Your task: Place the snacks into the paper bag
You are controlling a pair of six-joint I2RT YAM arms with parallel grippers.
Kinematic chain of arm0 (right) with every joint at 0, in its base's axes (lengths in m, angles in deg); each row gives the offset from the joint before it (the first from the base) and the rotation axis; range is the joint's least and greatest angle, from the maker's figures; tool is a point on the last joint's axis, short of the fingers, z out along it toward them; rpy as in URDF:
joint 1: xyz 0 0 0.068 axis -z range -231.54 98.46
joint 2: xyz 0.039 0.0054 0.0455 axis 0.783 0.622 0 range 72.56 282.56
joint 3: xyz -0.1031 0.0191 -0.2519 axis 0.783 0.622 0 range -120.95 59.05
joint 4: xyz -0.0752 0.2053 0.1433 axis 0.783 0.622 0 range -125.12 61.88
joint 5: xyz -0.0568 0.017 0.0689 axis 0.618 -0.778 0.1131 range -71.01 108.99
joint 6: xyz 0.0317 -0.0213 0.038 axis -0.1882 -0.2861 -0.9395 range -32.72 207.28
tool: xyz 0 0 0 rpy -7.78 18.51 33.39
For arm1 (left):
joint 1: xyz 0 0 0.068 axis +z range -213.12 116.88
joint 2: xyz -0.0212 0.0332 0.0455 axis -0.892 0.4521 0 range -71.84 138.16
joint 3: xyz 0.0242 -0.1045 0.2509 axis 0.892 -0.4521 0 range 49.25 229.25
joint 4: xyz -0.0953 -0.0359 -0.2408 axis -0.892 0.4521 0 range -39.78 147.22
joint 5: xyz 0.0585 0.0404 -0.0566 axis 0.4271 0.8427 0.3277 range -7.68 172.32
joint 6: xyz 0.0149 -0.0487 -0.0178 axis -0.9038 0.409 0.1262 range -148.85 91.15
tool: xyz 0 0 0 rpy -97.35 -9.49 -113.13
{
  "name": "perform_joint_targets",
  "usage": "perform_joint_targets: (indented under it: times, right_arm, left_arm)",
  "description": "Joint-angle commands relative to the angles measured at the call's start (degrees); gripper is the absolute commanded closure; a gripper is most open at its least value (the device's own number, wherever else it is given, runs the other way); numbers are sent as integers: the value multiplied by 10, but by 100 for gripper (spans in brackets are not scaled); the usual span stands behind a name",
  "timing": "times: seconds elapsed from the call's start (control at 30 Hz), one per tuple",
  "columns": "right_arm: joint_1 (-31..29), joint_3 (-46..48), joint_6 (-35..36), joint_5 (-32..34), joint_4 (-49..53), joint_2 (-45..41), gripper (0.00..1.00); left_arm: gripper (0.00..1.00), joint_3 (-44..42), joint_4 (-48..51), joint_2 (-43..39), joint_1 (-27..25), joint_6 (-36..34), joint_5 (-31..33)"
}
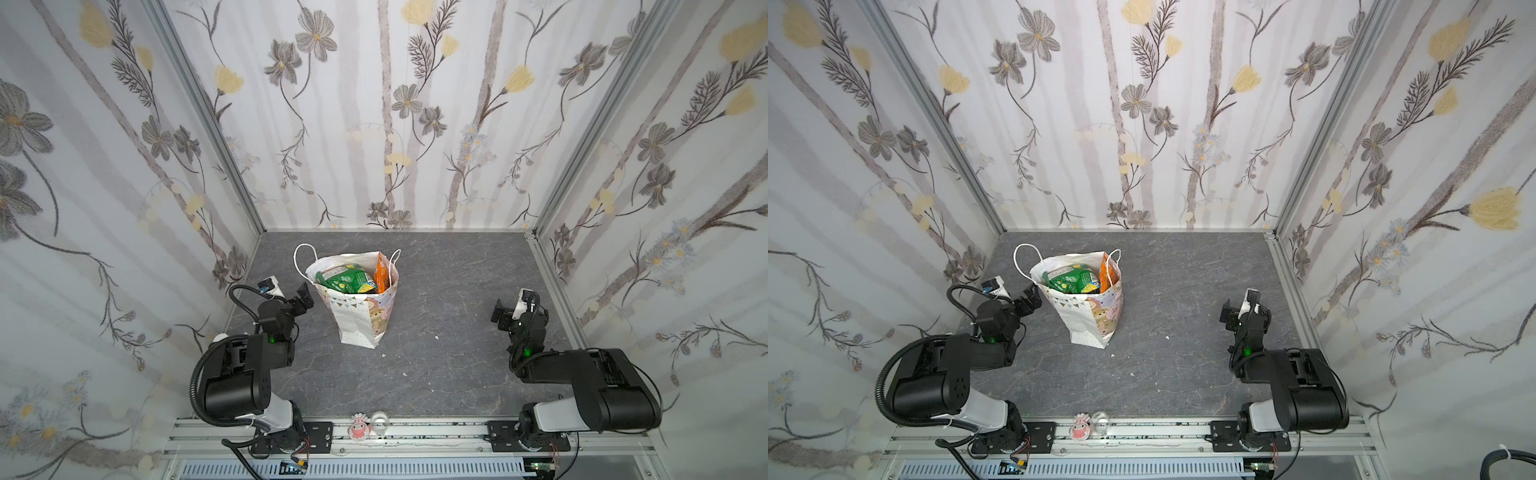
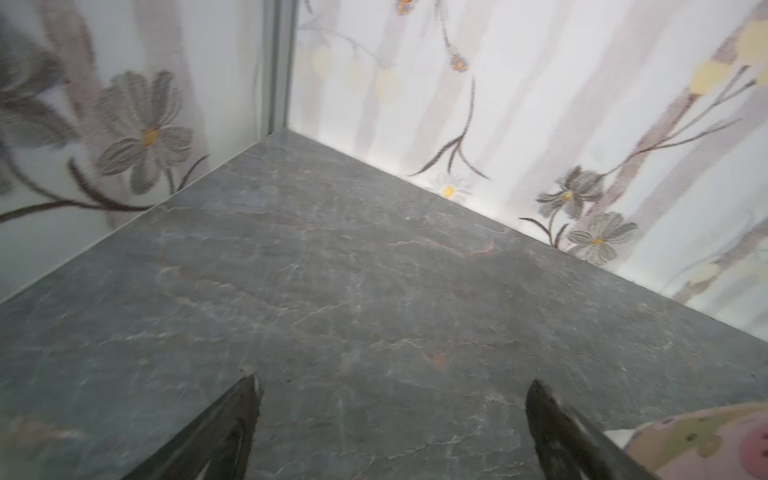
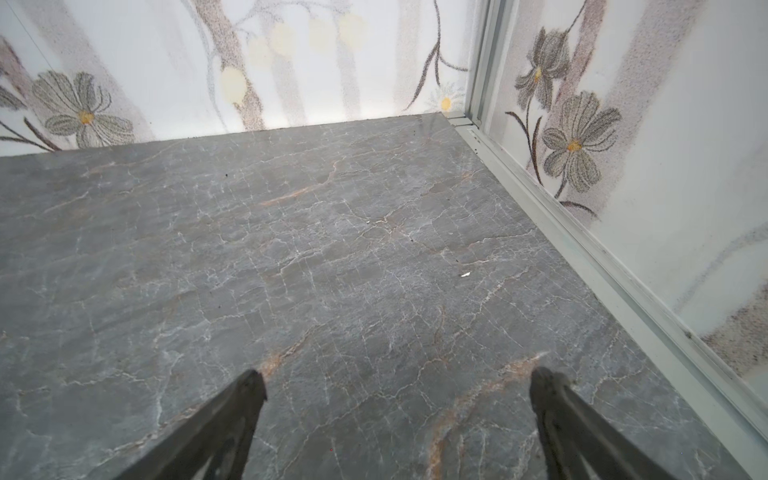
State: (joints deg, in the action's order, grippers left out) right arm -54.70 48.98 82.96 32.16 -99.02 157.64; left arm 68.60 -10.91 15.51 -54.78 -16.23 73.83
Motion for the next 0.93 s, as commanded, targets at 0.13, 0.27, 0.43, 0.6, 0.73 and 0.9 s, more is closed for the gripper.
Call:
perform_joint_targets:
  times: [0.13, 0.27, 0.43, 0.6, 0.73, 0.9]
  right_arm:
    - [0, -2, 18, 5, -130, 10, 0]
    - [0, -11, 17, 1, -119, 13, 0]
    - [0, -12, 17, 0, -116, 13, 1]
    - [0, -10, 16, 0, -118, 13, 0]
    - [0, -11, 17, 0, -116, 13, 0]
    - [1, -11, 17, -1, -118, 13, 0]
  left_arm:
    - [0, -86, -214, 36, -101, -109, 123]
    - [0, -53, -146, 34, -97, -89, 156]
    - [0, -56, -151, 33, -97, -91, 154]
    - [0, -56, -153, 33, -97, -91, 153]
    - [0, -57, -157, 35, -97, -92, 154]
    - [0, -56, -156, 34, -96, -91, 154]
